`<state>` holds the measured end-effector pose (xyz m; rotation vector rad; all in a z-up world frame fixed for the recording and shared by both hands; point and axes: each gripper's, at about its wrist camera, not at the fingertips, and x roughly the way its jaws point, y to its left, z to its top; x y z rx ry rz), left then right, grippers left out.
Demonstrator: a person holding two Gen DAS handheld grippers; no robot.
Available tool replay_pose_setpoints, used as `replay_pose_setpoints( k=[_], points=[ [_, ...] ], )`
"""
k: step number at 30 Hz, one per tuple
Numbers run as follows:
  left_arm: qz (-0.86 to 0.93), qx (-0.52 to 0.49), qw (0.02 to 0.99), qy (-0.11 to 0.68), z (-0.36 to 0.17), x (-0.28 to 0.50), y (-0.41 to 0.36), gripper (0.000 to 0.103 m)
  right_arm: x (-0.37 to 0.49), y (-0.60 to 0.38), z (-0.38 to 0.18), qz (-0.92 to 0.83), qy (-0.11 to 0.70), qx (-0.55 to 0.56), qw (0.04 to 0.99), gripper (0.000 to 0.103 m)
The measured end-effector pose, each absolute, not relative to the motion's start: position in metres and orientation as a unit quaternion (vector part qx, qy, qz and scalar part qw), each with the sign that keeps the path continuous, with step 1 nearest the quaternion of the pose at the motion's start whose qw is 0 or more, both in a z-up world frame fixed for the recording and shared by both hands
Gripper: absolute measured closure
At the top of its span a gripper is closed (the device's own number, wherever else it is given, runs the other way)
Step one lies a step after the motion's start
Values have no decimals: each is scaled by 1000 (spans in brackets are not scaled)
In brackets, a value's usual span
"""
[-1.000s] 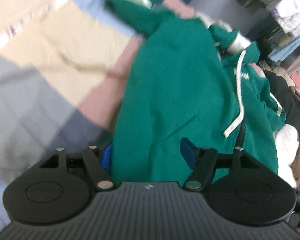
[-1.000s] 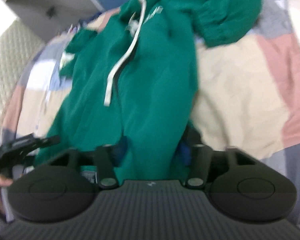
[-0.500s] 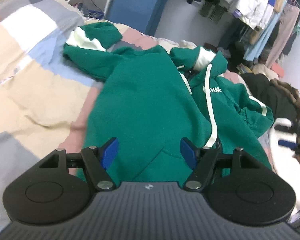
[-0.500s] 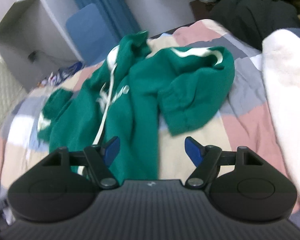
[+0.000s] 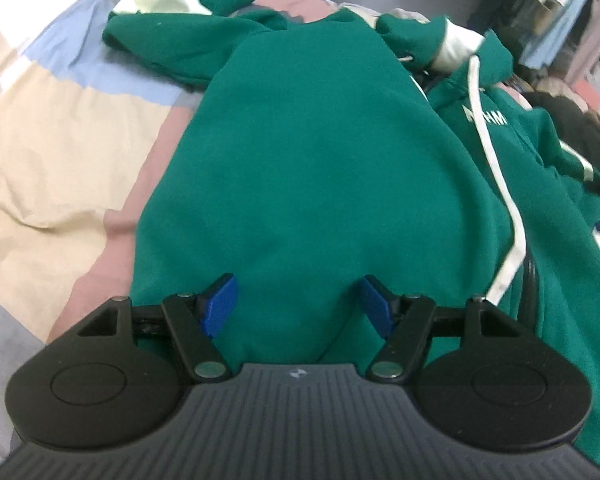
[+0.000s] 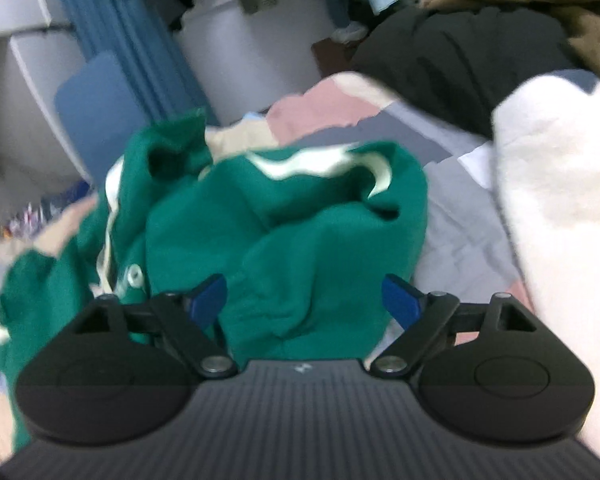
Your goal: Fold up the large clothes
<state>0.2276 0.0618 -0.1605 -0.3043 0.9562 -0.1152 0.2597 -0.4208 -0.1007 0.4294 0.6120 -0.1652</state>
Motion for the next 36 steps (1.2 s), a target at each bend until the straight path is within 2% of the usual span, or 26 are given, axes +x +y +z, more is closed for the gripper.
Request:
replay_pose_setpoints(
  k=[5,11,13,14,15,17,18,26,36],
  points=[
    [-59,-156,881,443,-160,232,69,30,274,-398,-112,-12,312,168,935,17],
    [-65,-182,882,429,-156,235,72,30,297,-363,-155,-21,379,7,925,18],
    [-71,-186,884,422,-153,238,71,30,300,-361,-164,-24,379,-26,925,26],
    [-71,-186,885,421,-153,238,71,30,300,-363,-162,-29,373,-26,927,34],
    [-70,-183,885,421,-153,239,70,30,300,-366,-158,-32,370,-13,928,48],
    [-70,-178,887,420,-153,237,68,30,296,-375,-145,-44,361,11,931,58],
    [-69,-174,888,419,-153,236,67,30,292,-378,-139,-52,355,12,933,85],
    [-70,-170,900,395,-139,218,71,30,260,-460,-52,-166,268,-3,949,87],
    [-80,-191,903,377,-131,203,76,30,241,-568,79,-221,159,60,960,89]
  ],
)
